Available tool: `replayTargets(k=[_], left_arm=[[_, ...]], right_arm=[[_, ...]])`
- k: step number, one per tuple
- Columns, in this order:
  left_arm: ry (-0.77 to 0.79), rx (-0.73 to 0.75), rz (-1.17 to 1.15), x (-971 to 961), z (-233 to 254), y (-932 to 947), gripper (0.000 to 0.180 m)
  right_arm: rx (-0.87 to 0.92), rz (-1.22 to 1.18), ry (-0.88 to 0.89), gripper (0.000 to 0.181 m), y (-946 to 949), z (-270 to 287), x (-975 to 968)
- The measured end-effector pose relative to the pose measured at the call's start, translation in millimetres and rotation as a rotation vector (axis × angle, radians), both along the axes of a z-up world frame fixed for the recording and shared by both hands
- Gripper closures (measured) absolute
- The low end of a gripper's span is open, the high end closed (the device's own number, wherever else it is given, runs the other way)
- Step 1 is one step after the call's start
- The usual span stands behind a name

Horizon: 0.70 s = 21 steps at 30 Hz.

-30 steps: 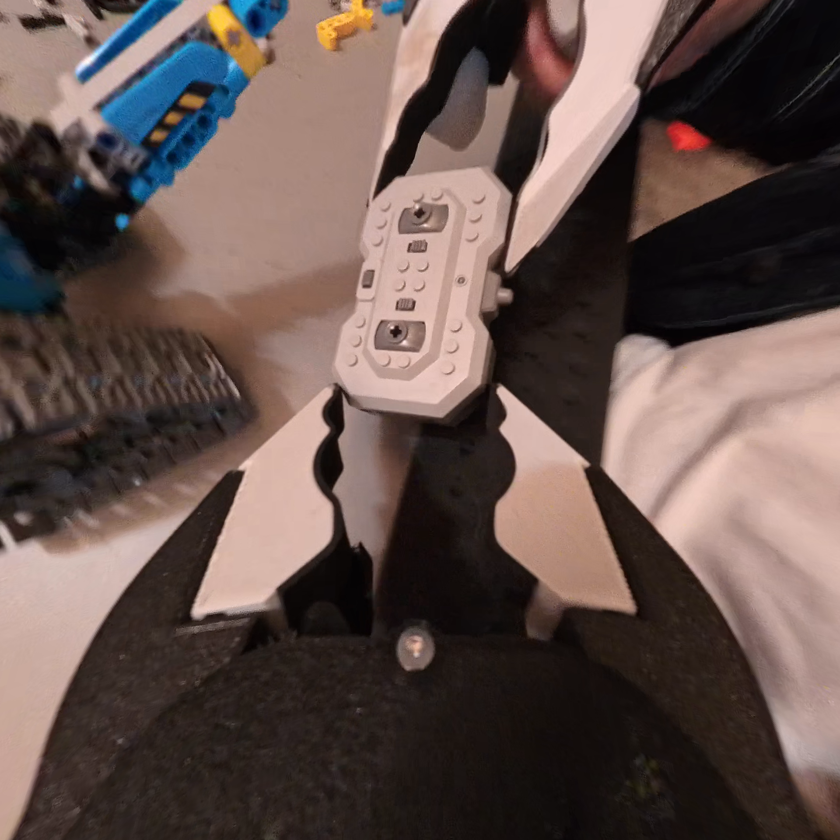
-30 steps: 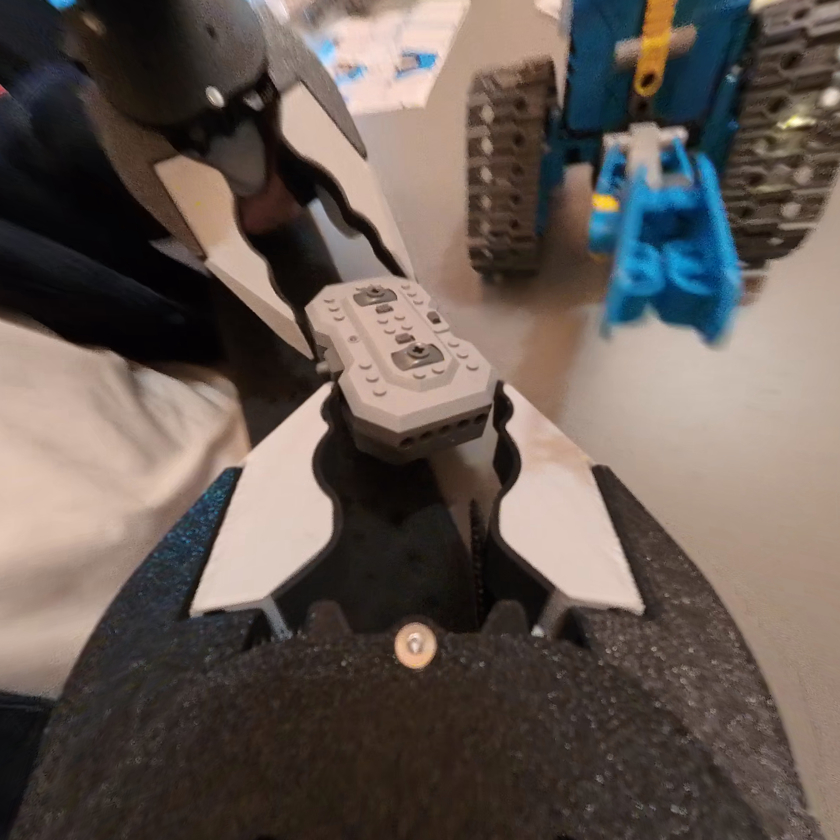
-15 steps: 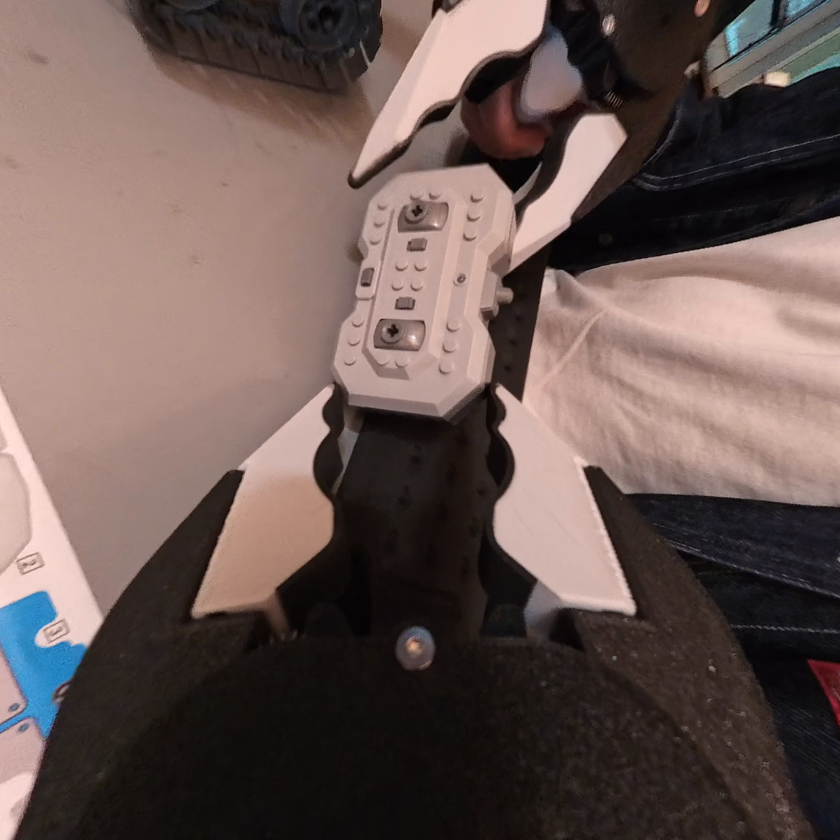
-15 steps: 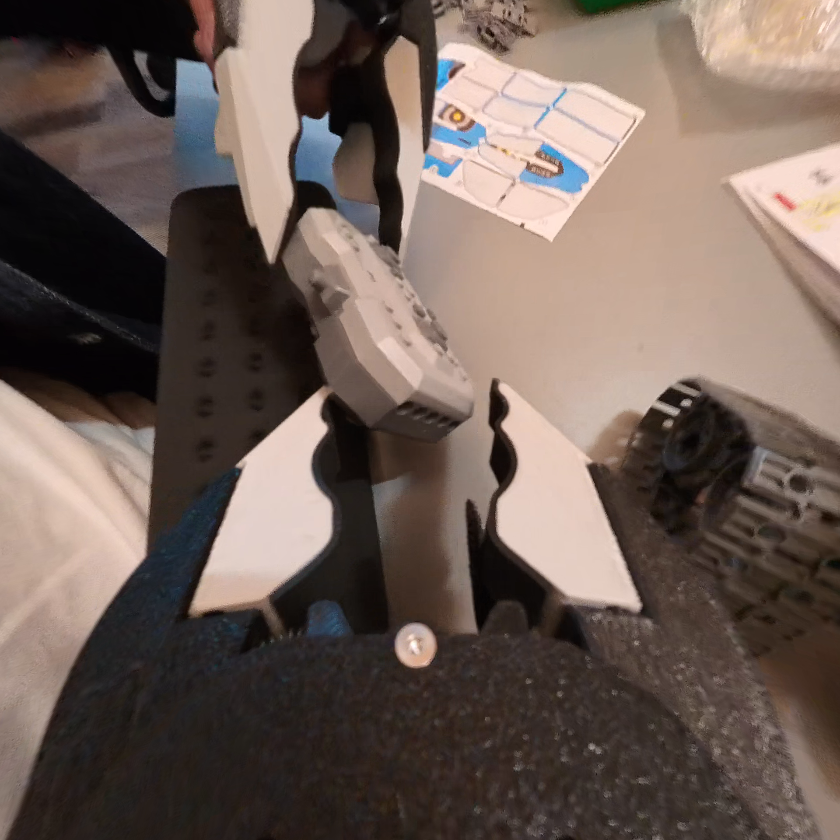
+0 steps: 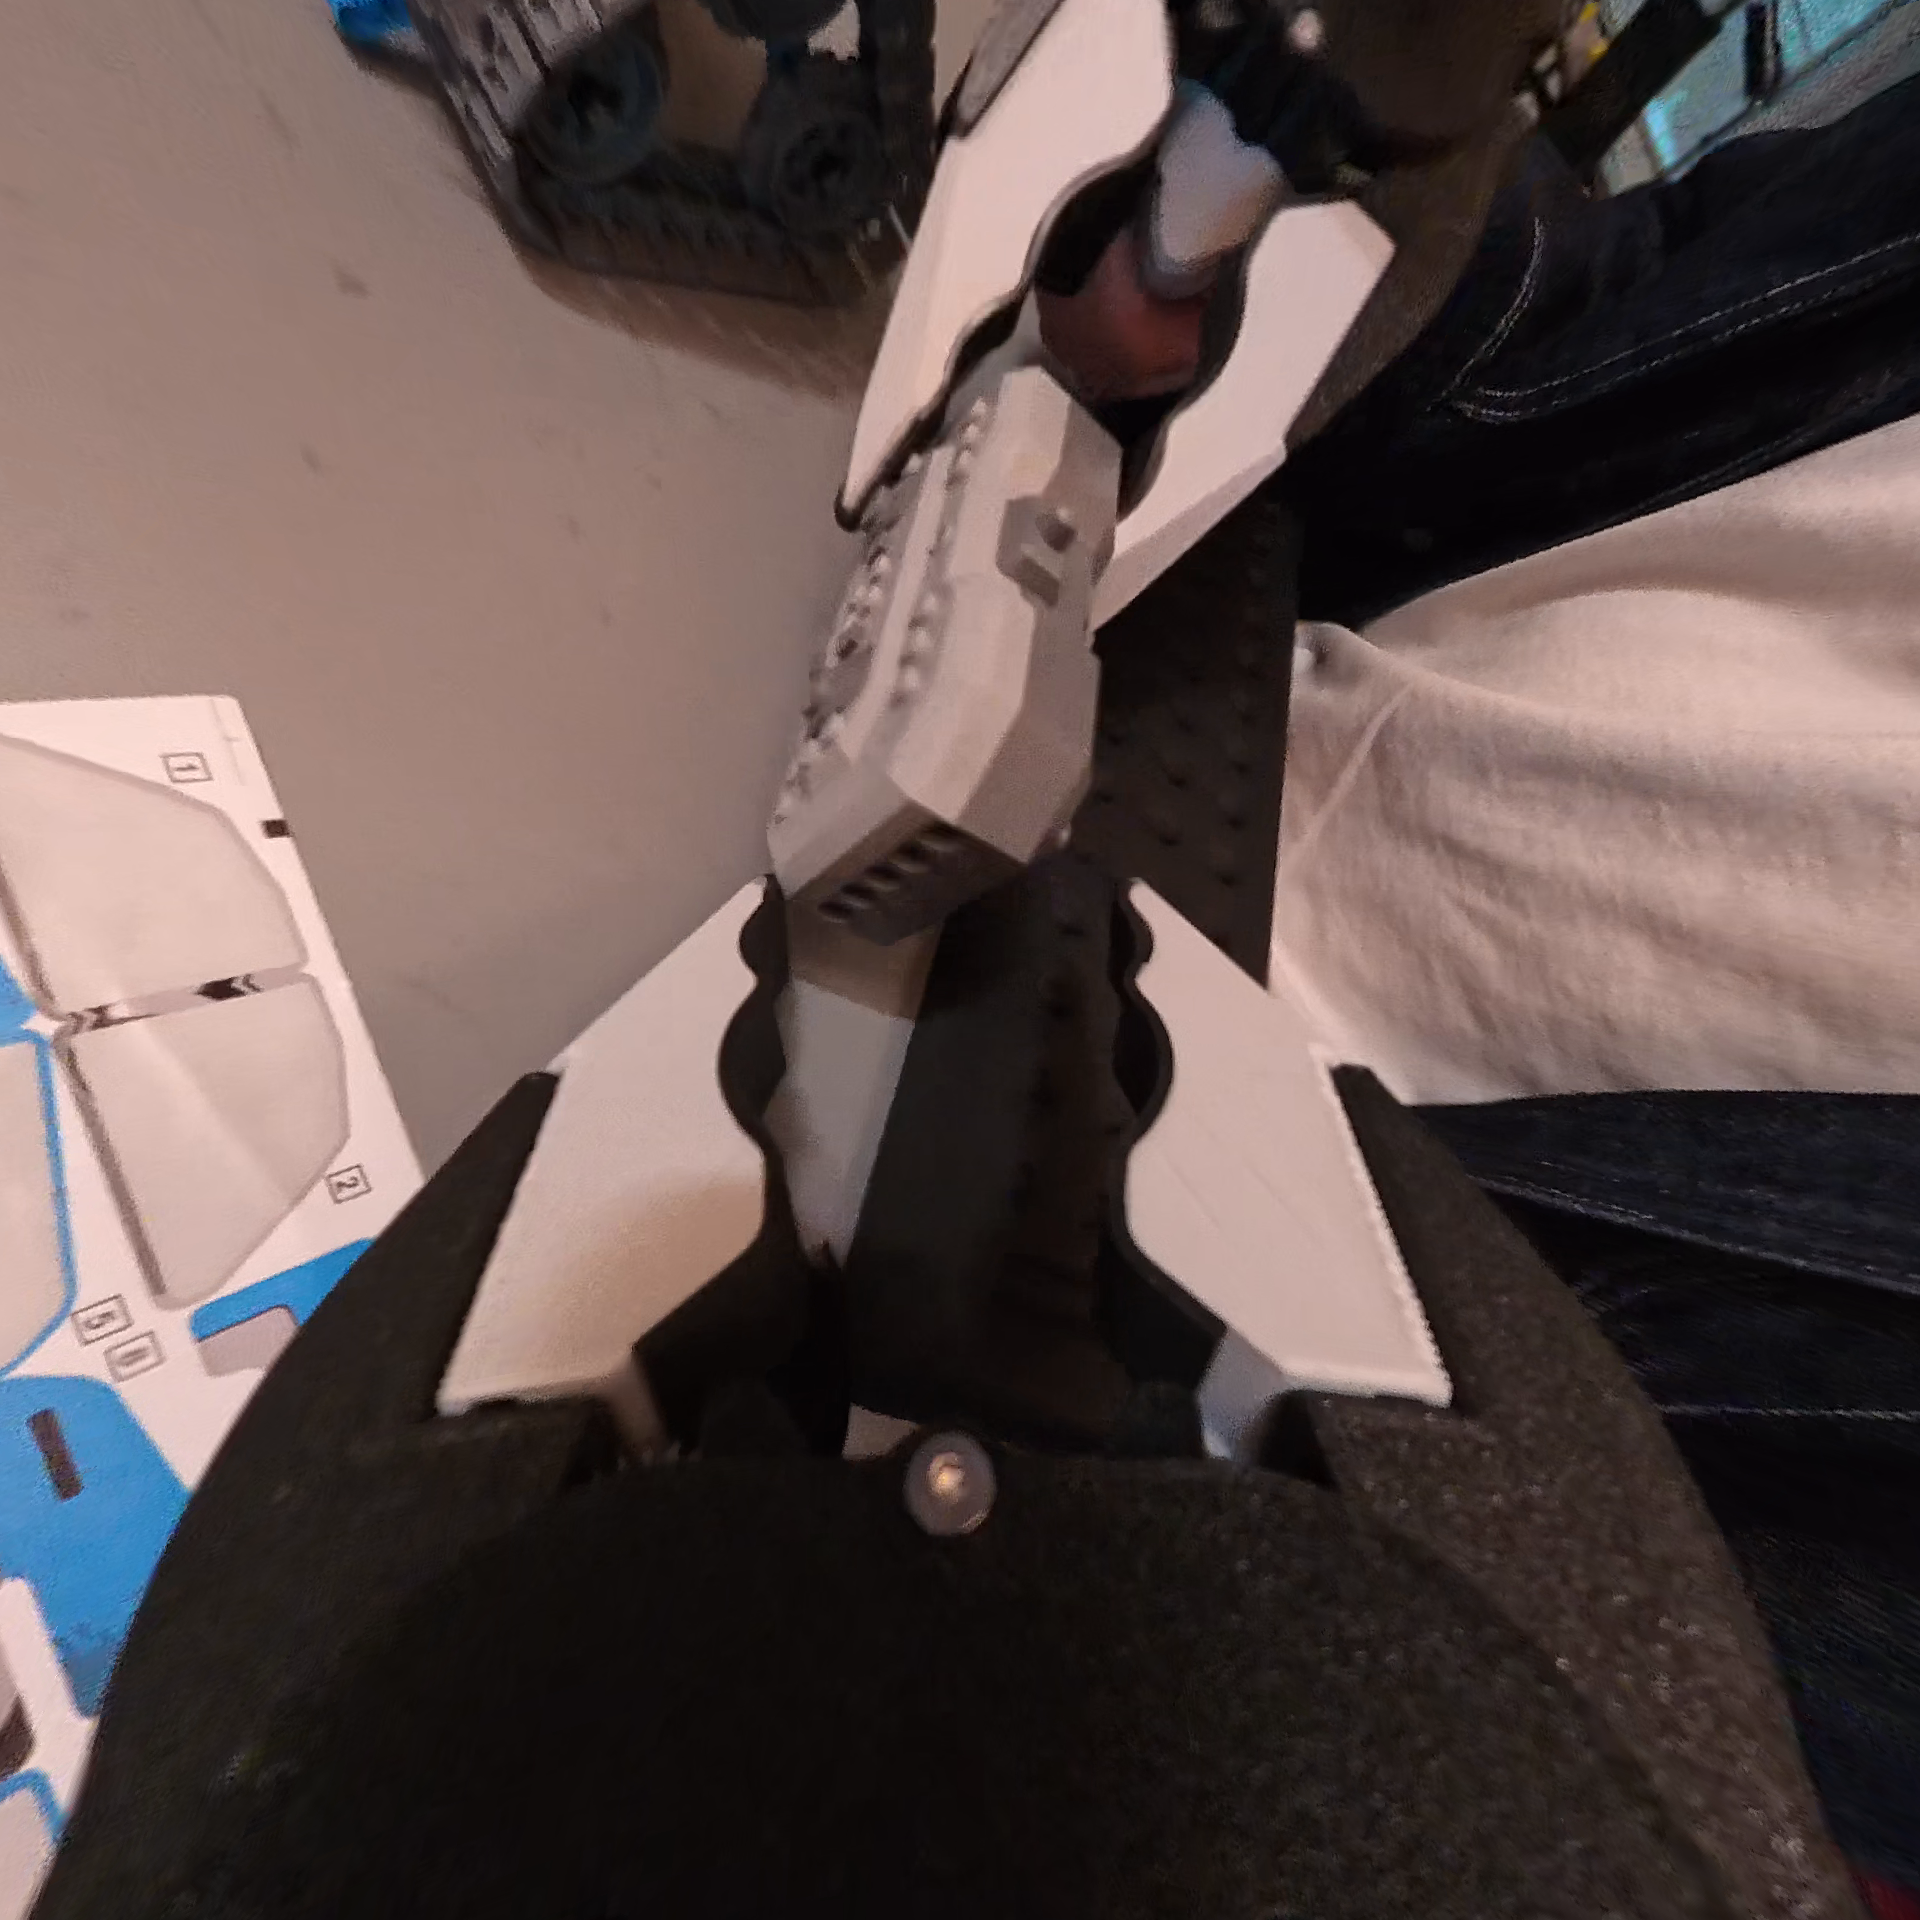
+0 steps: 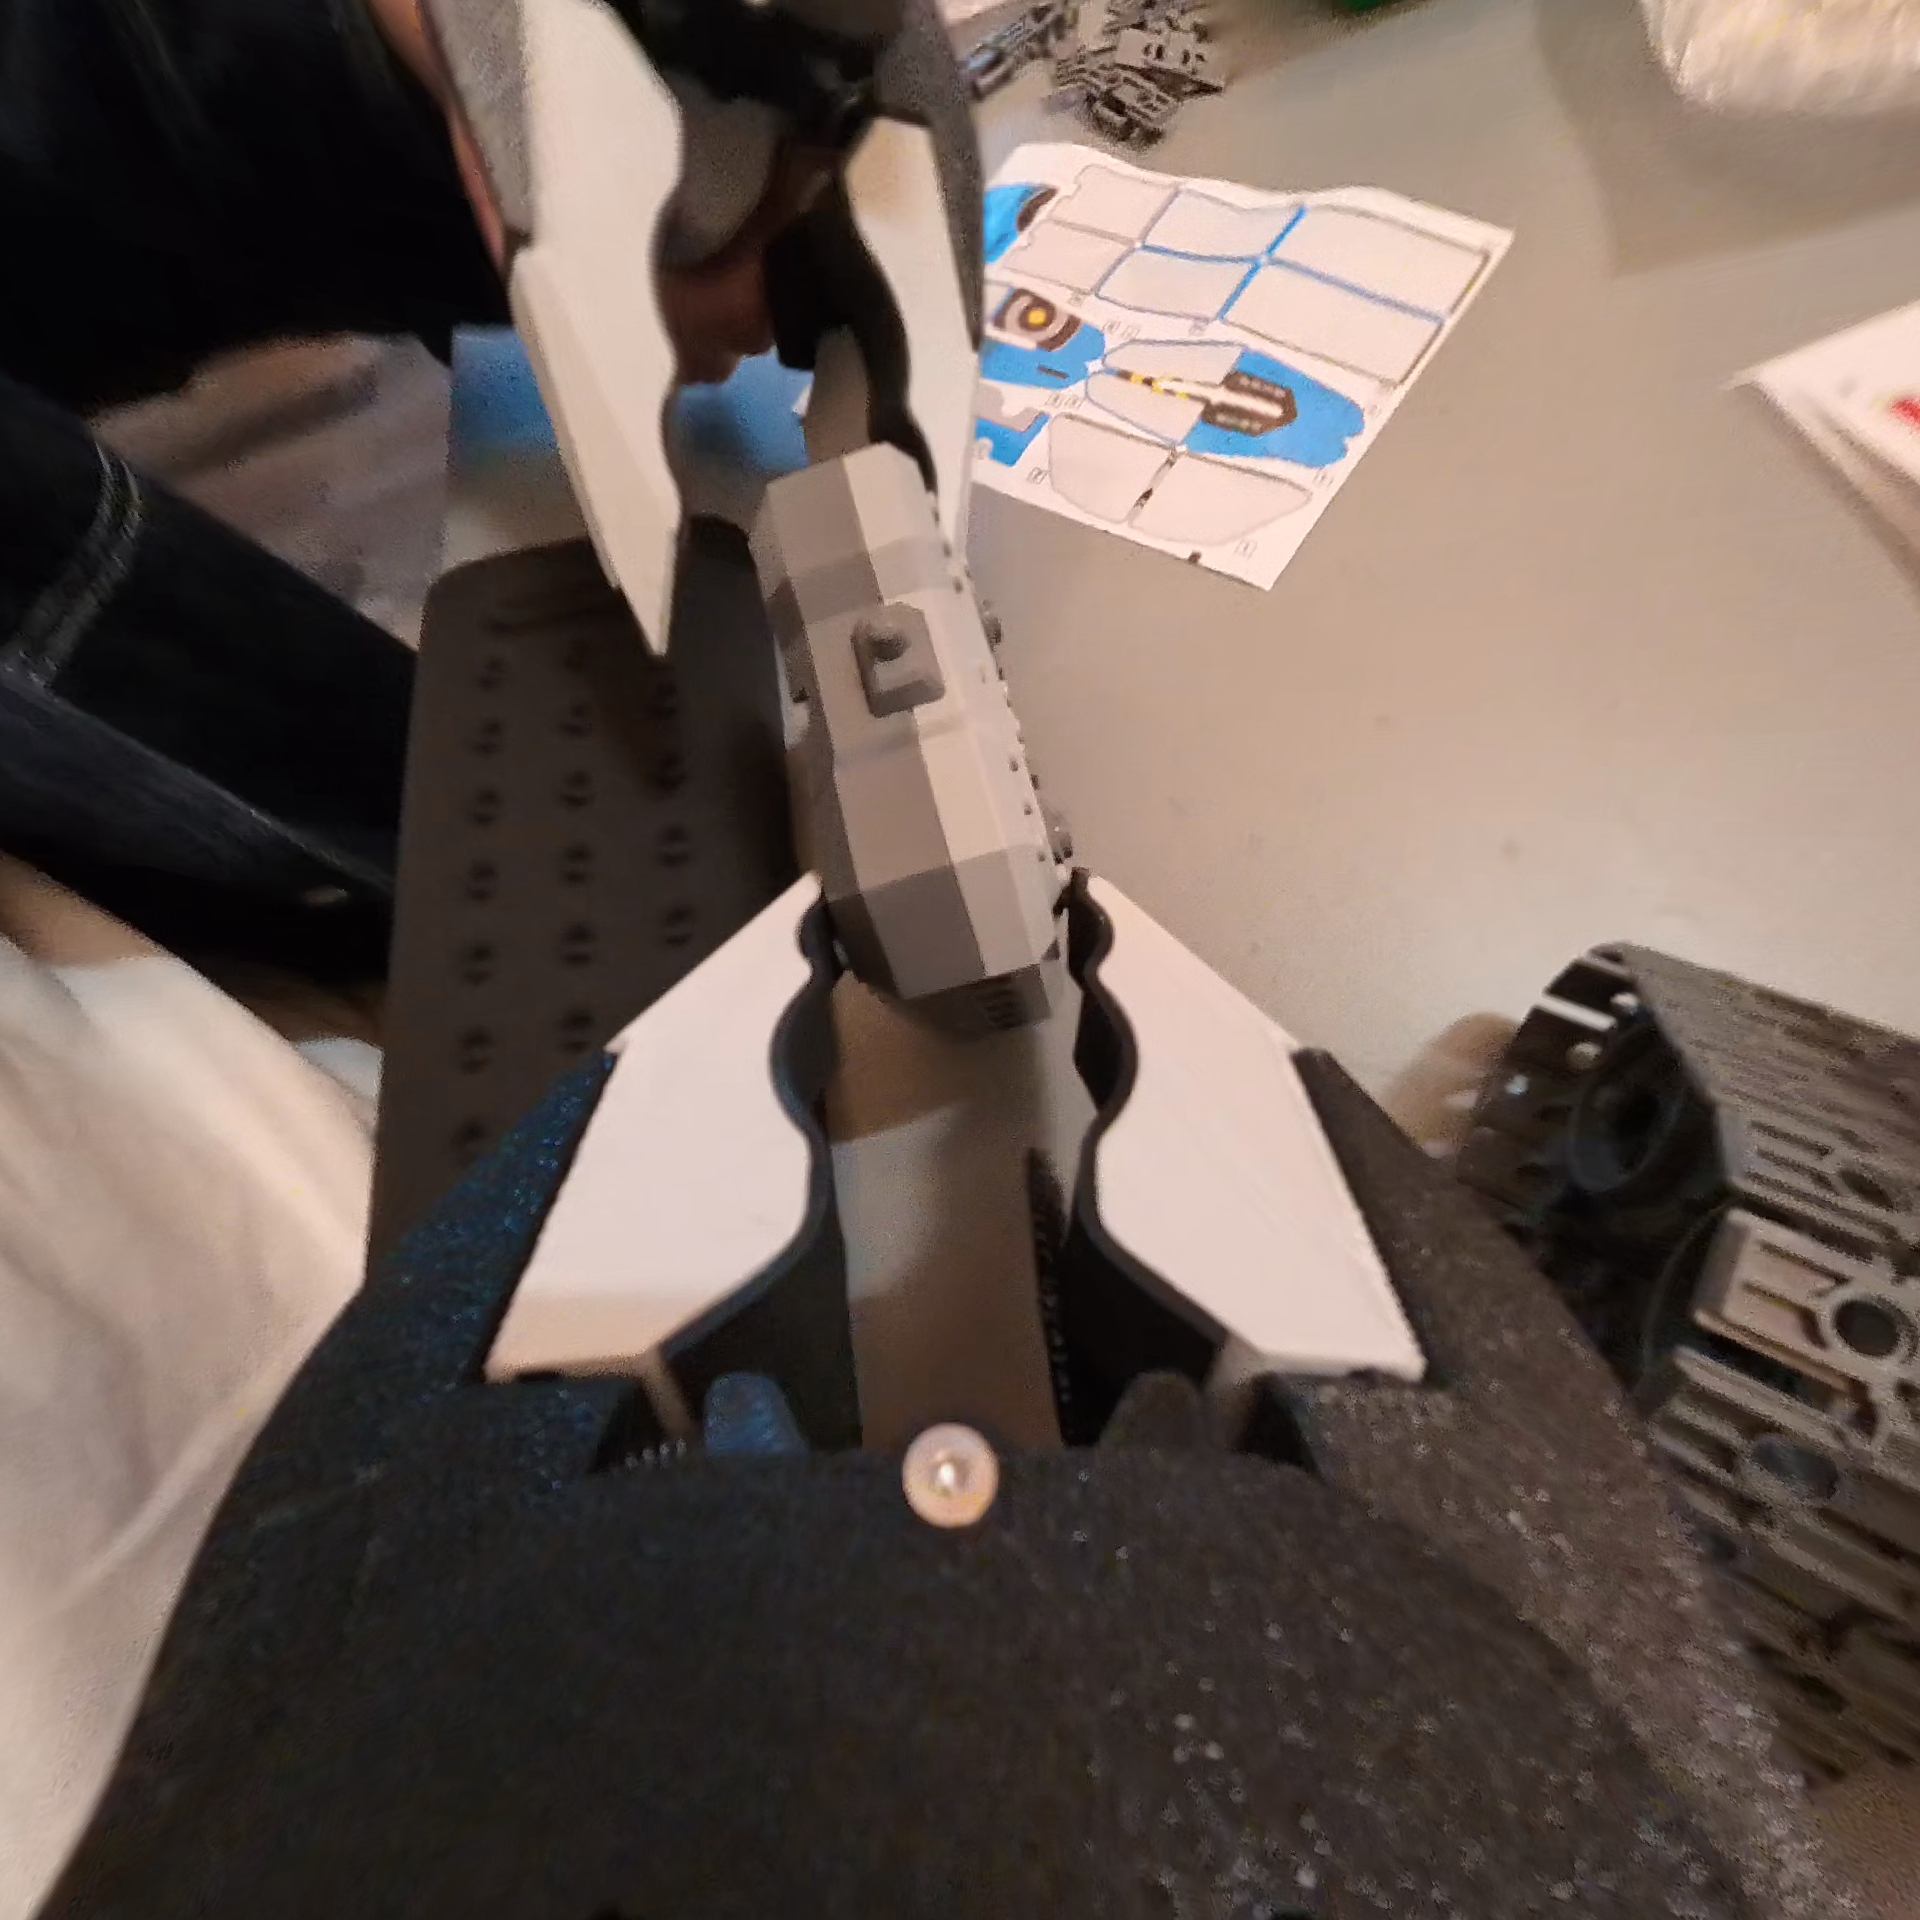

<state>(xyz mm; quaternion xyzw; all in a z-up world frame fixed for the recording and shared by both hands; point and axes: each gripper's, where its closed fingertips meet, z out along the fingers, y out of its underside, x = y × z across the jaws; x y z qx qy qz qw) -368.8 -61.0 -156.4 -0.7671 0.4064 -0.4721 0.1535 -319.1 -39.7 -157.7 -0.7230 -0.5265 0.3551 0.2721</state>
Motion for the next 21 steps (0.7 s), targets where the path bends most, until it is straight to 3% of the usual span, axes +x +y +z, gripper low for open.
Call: replayTargets(k=[6, 8, 13, 16, 19, 21], left_arm=[[-0.075, 0.01, 0.13, -0.2, 4.0, 11.3, 0.128], [-0.106, -0.029, 0.138, 0.9, 5.6, 8.8, 0.139], [-0.12, -0.213, 0.219, -3.2, 2.7, 15.5, 0.141], [-0.119, -0.304, 0.236, -4.4, -0.8, 20.7, 0.143], [-0.108, -0.303, 0.232, -4.0, -2.8, 27.5, 0.143], [-0.091, -0.331, 0.253, -4.2, -5.8, 34.4, 0.144]], right_arm=[[-0.264, -0.039, 0.017, 0.141, -8.5, -5.2, -7.0], [-0.295, -0.024, -0.012, 0.141, -14.7, -11.0, -8.2], [-0.191, -0.032, -0.007, 0.136, -8.0, -12.8, -8.5], [-0.015, -0.046, -0.023, 0.127, 3.2, -10.5, -5.4], [0.243, -0.041, -0.04, 0.111, 13.5, -2.1, -5.8], [0.355, 0.016, -0.069, 0.11, 7.8, -2.4, -10.5]])
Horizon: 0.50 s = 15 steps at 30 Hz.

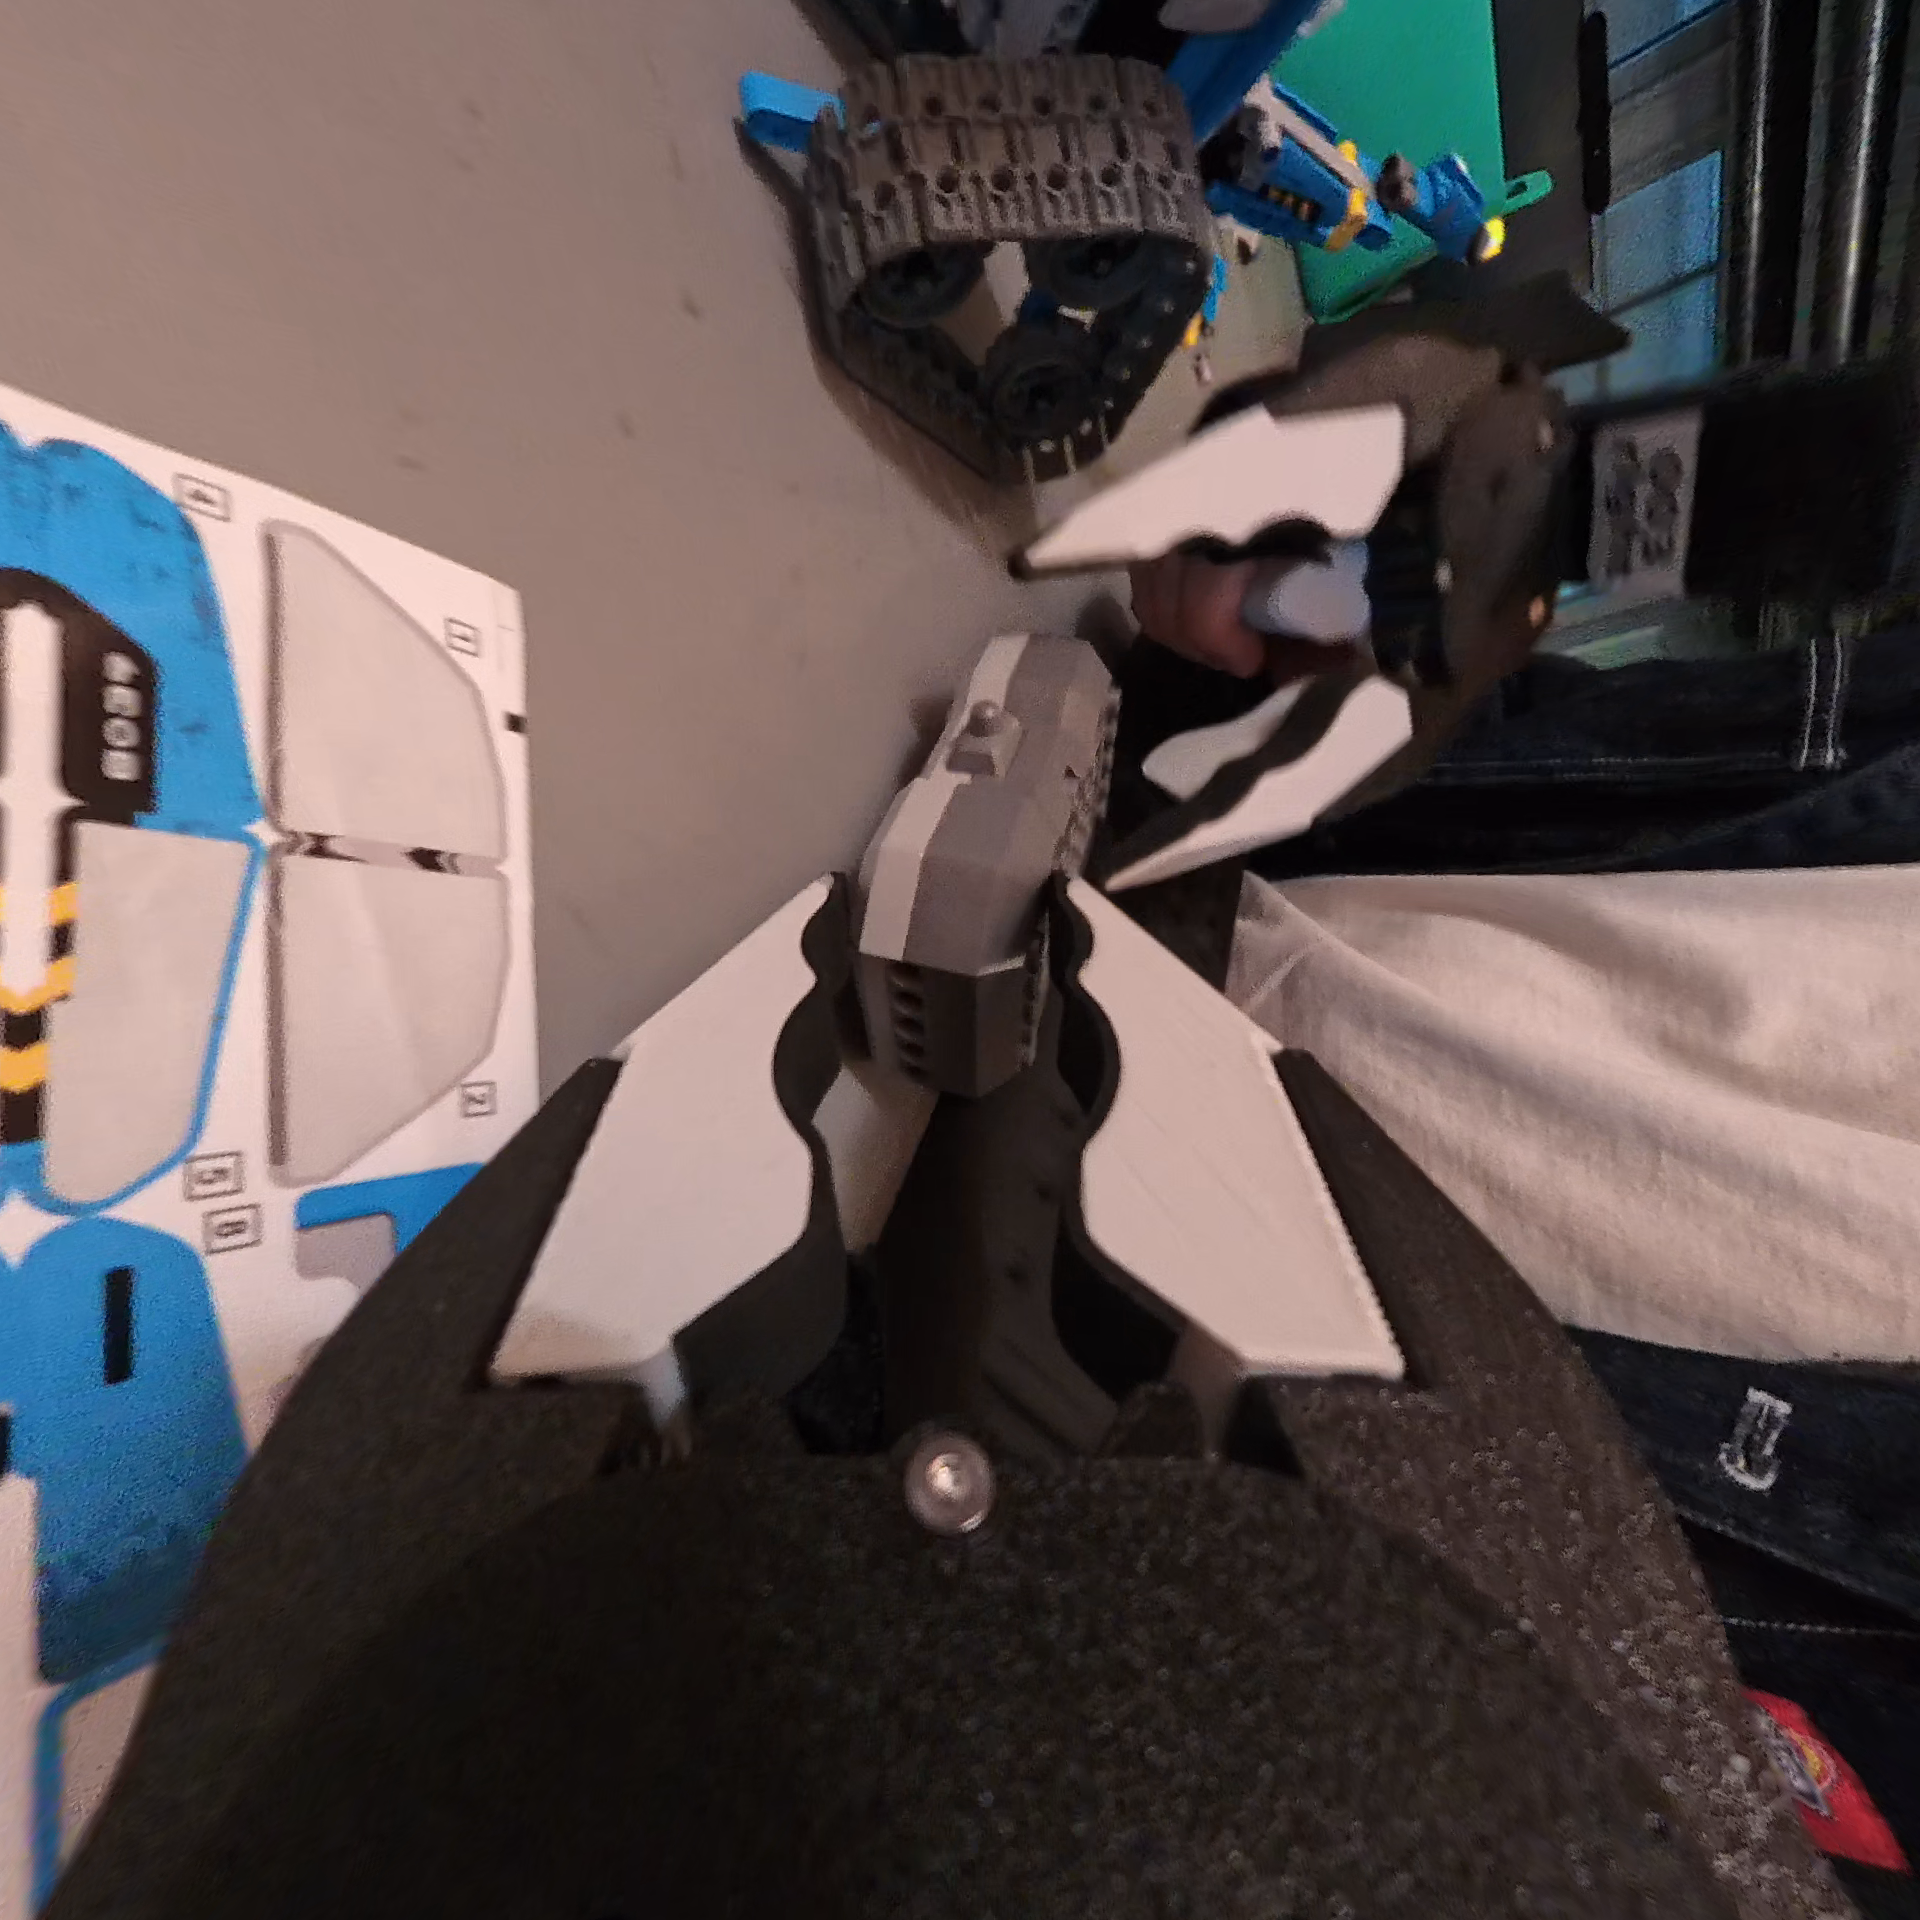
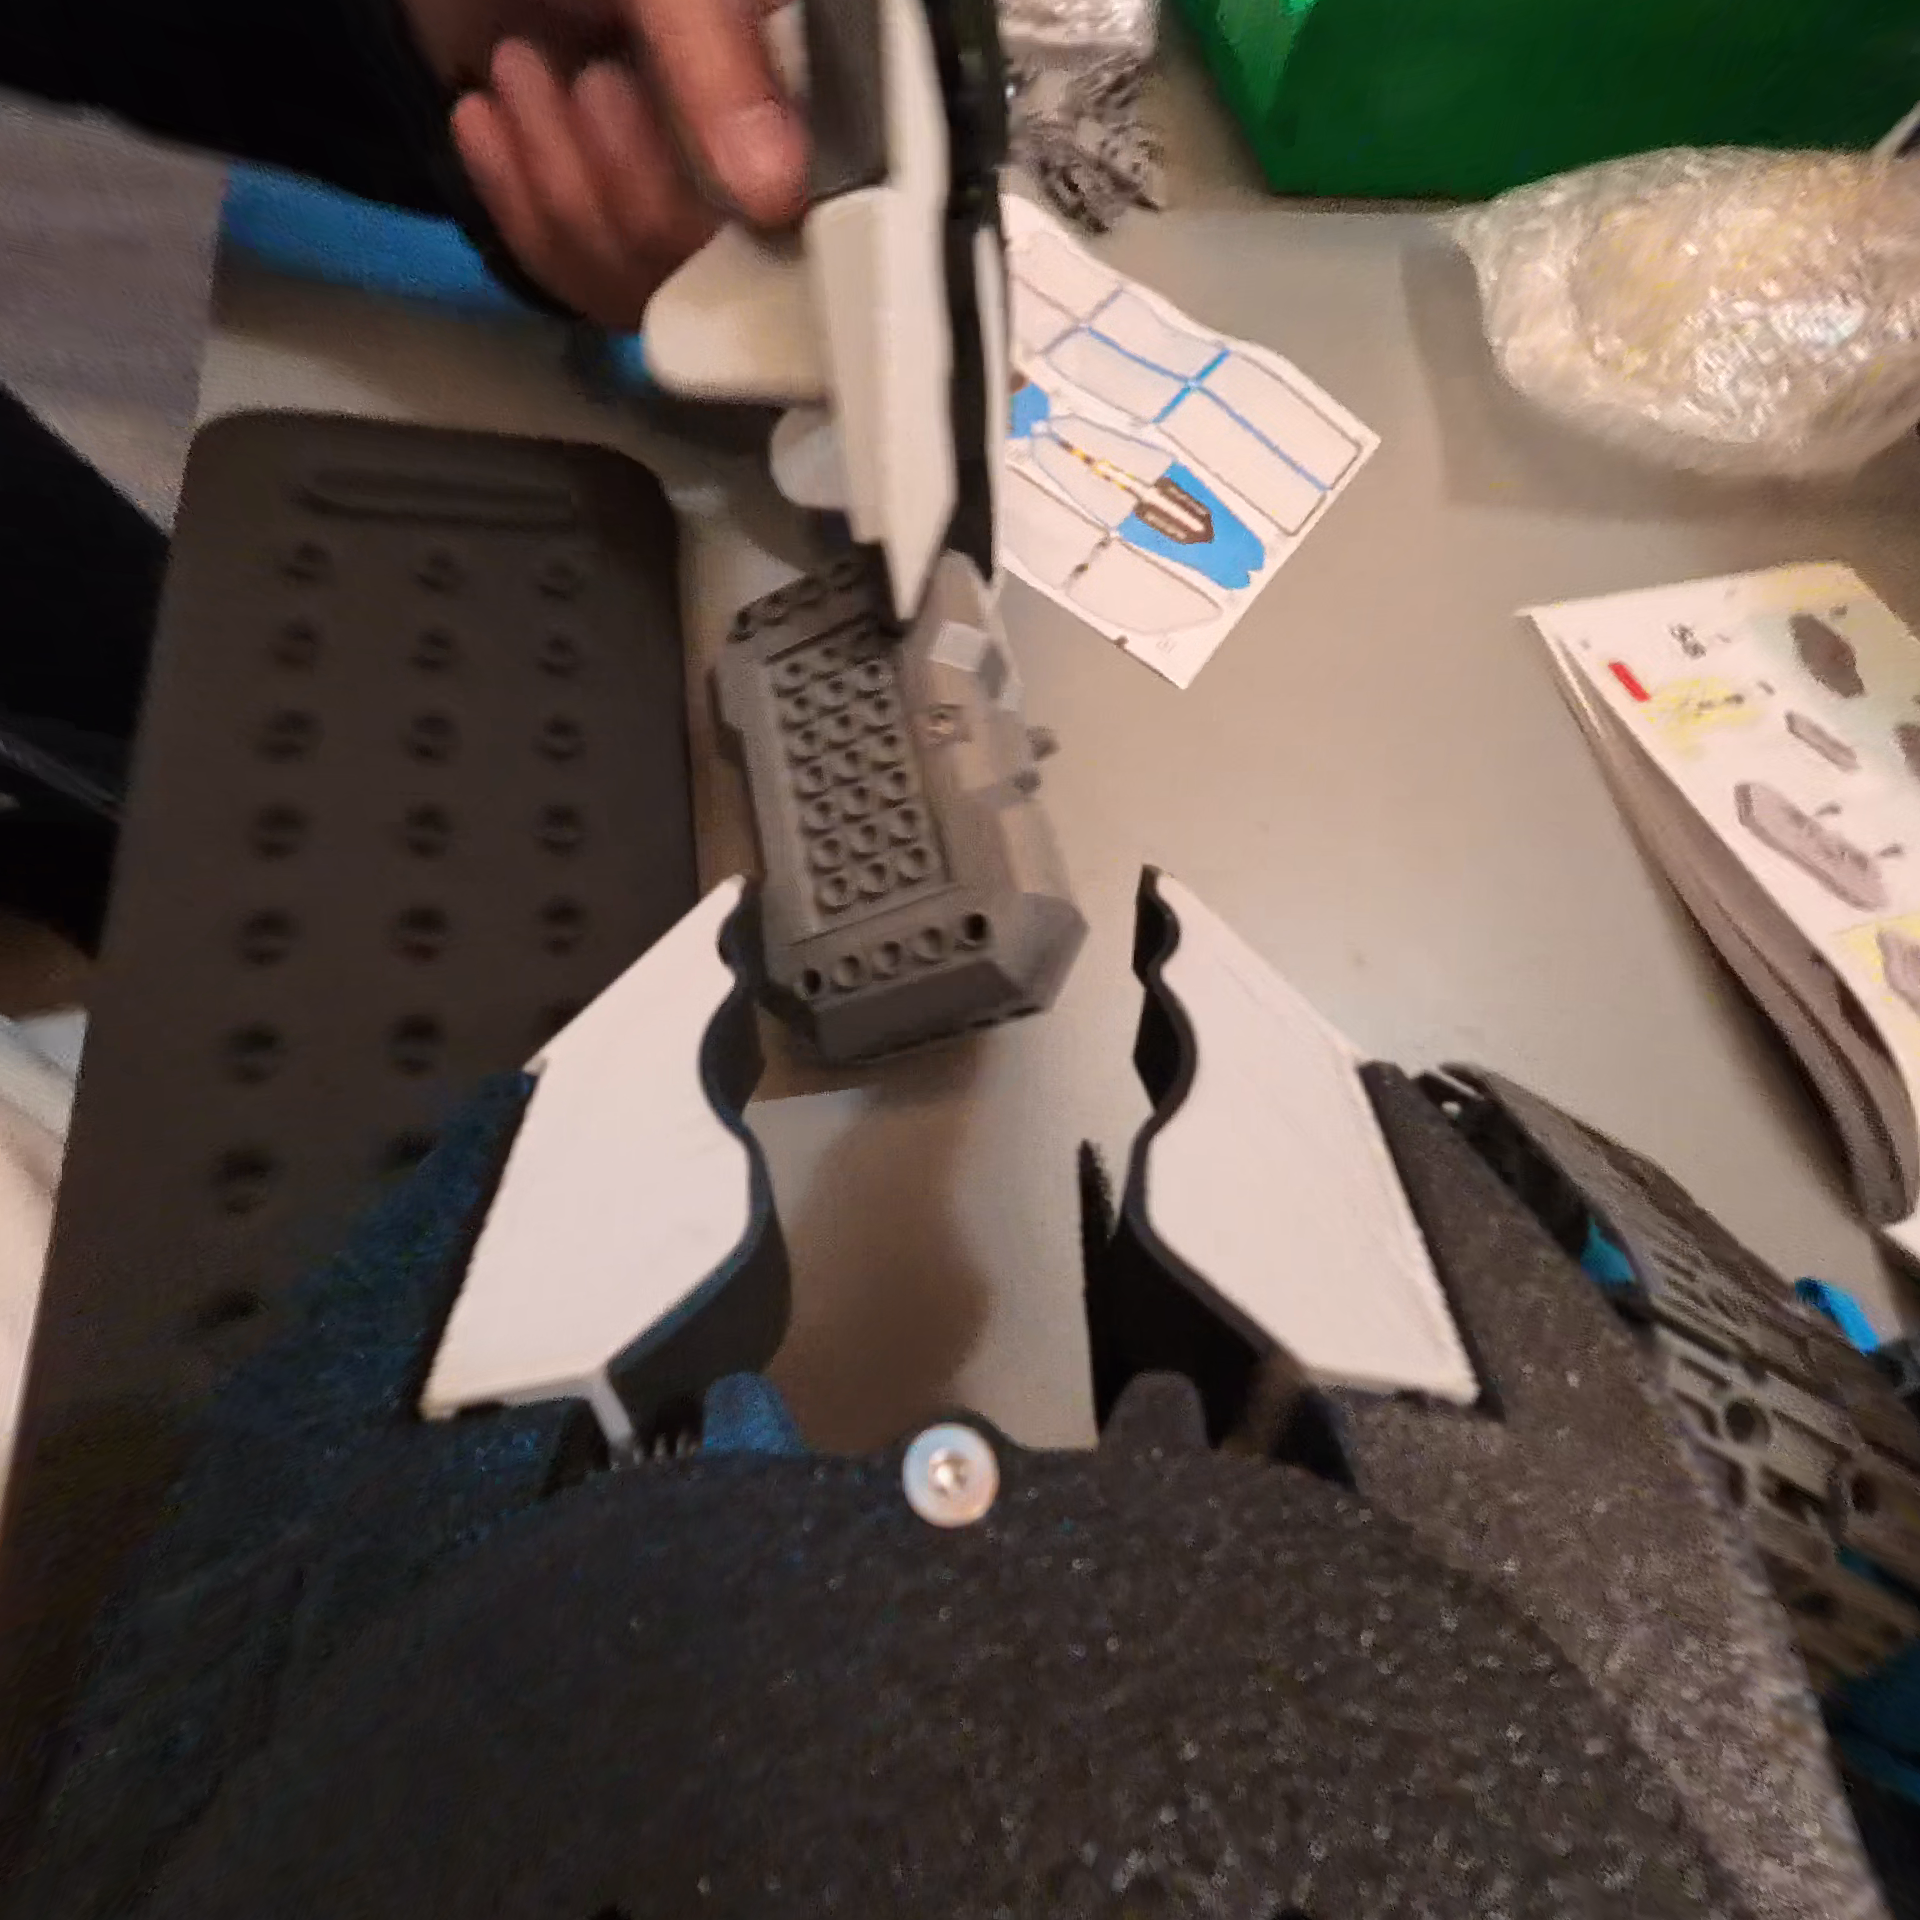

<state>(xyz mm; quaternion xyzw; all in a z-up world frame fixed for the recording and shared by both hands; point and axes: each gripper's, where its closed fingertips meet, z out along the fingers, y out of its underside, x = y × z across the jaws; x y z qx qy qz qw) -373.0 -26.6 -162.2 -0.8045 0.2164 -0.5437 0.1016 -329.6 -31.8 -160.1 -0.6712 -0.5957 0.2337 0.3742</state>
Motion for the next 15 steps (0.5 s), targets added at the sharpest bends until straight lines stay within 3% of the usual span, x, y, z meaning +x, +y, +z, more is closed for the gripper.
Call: replayTargets(k=[3, 8, 15], left_arm=[[0.017, -0.012, 0.027, 0.2, -4.9, 10.6, 0.145], [0.042, 0.039, 0.03, 0.8, -5.4, 14.3, 0.145], [0.169, 0.319, 0.178, -18.3, -1.5, 17.6, 0.136]], right_arm=[[-0.001, 0.022, -0.078, 0.101, -5.3, -15.4, -3.7], [-0.035, 0.0, -0.086, 0.11, 2.2, -19.4, -1.1], [-0.13, -0.02, -0.073, 0.11, 4.7, -19.8, 2.1]])
